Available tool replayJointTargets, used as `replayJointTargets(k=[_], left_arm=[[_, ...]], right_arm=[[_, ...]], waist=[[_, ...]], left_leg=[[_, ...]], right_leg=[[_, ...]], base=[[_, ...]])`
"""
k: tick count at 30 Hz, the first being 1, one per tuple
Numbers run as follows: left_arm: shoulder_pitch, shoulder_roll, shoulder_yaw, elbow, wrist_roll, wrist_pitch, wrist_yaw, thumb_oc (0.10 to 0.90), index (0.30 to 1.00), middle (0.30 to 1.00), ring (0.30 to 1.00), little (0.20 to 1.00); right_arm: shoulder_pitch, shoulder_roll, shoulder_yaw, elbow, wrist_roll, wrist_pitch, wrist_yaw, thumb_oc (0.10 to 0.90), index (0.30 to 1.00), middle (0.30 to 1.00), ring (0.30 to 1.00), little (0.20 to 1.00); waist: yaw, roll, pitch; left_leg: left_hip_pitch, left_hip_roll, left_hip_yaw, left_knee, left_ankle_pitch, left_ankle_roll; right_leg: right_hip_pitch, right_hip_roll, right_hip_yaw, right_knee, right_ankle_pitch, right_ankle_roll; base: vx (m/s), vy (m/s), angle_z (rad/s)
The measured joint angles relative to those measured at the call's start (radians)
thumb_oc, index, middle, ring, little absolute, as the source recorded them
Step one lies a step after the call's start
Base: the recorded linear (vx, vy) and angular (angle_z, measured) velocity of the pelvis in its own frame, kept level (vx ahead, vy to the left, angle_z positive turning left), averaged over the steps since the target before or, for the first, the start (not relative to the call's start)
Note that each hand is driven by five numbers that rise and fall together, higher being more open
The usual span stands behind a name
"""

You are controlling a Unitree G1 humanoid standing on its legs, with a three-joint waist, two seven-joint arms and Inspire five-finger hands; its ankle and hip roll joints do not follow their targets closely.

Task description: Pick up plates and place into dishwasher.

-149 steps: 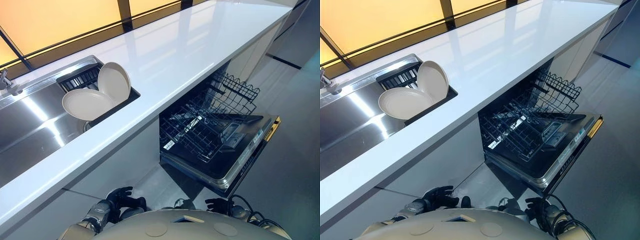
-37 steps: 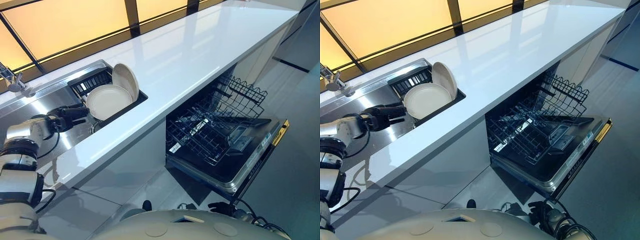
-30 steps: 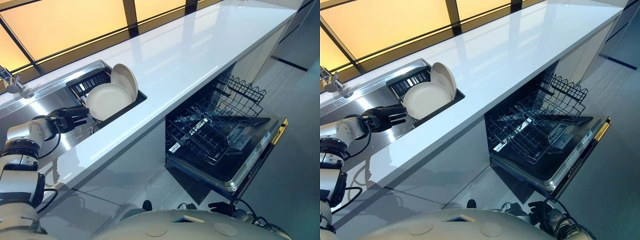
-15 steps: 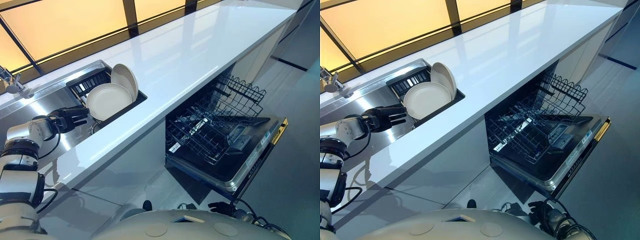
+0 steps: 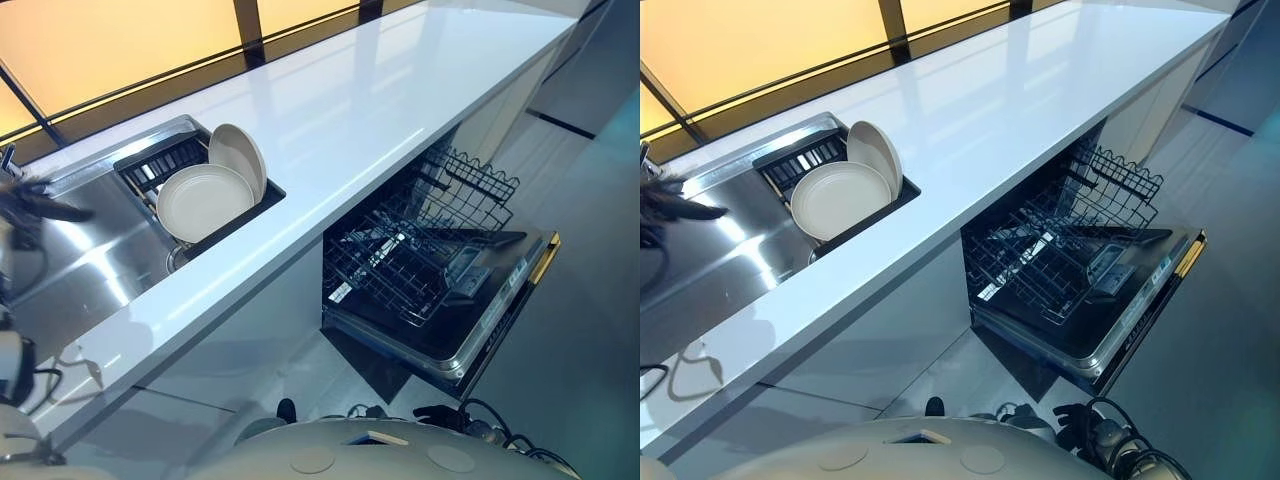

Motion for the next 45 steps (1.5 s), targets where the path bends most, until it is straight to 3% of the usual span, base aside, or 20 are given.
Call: replayJointTargets(k=[3, 9, 20, 23, 28, 34, 45], left_arm=[[-0.081, 0.062, -0.010, -0.008, -0.010, -0.040, 0.038, 0.800, 0.900, 0.900, 0.900, 0.900], [-0.108, 0.080, -0.049, -0.113, -0.078, -0.082, 0.083, 0.800, 0.900, 0.900, 0.900, 0.900], [-0.129, 0.066, -0.128, -0.290, -0.133, -0.122, 0.004, 0.800, 0.900, 0.900, 0.900, 0.900], [-0.135, 0.062, -0.142, -0.285, -0.101, -0.122, -0.027, 0.800, 0.900, 0.900, 0.900, 0.900], [-0.174, 0.058, -0.246, -0.170, -0.074, -0.142, -0.060, 0.800, 0.900, 0.900, 0.900, 0.900], [-0.249, 0.004, -0.322, -0.138, -0.072, -0.143, -0.077, 0.800, 0.900, 0.900, 0.900, 0.900], [-0.253, -0.042, -0.321, -0.132, -0.020, -0.137, -0.073, 0.800, 0.900, 0.900, 0.900, 0.900]], right_arm=[[-0.002, 0.002, 0.000, 0.002, -0.001, 0.000, -0.001, 0.800, 0.900, 0.900, 0.900, 0.900], [0.000, -0.003, 0.000, 0.004, -0.001, 0.000, -0.001, 0.800, 0.900, 0.900, 0.900, 0.900], [-0.005, -0.002, 0.001, 0.004, -0.001, 0.000, -0.002, 0.800, 0.900, 0.900, 0.900, 0.900], [-0.011, -0.003, 0.001, 0.003, -0.002, 0.003, -0.003, 0.800, 0.900, 0.900, 0.900, 0.900], [-0.018, -0.010, 0.002, 0.002, -0.001, 0.003, -0.002, 0.800, 0.900, 0.900, 0.900, 0.900], [-0.017, -0.010, 0.002, 0.003, 0.001, 0.003, 0.001, 0.800, 0.900, 0.900, 0.900, 0.900], [-0.007, -0.013, -0.001, 0.005, 0.040, 0.003, 0.000, 0.800, 0.900, 0.900, 0.900, 0.900]], waist=[[0.004, -0.001, 0.001], [0.018, 0.005, 0.001], [0.006, 0.001, -0.002], [-0.010, 0.002, -0.002], [-0.042, 0.015, -0.010], [-0.084, 0.014, -0.011], [-0.075, 0.016, -0.010]], left_leg=[[0.005, -0.002, 0.005, 0.000, -0.004, 0.001], [0.012, 0.002, 0.028, 0.000, -0.012, -0.005], [0.016, 0.003, 0.040, 0.000, -0.008, 0.004], [0.030, 0.007, 0.070, 0.000, -0.015, 0.003], [0.046, 0.013, 0.137, 0.000, -0.032, 0.006], [0.048, 0.006, 0.142, 0.000, -0.034, 0.011], [0.048, 0.006, 0.137, 0.000, -0.034, 0.011]], right_leg=[[0.005, -0.002, 0.003, 0.000, 0.000, 0.001], [0.006, -0.002, 0.008, 0.004, 0.000, 0.000], [0.005, -0.002, 0.020, 0.002, 0.000, 0.001], [0.003, -0.001, 0.048, 0.004, 0.001, 0.002], [-0.016, 0.000, 0.117, 0.019, 0.006, 0.009], [-0.016, -0.007, 0.124, 0.018, 0.011, 0.015], [-0.014, -0.007, 0.114, 0.016, 0.011, 0.015]], base=[[0.01, 0.000, -0.01], [0.01, -0.001, -0.03], [0.00, -0.006, -0.02], [-0.01, -0.016, -0.26], [0.00, -0.004, -0.43], [0.00, 0.000, -0.05], [0.00, 0.000, 0.01]])
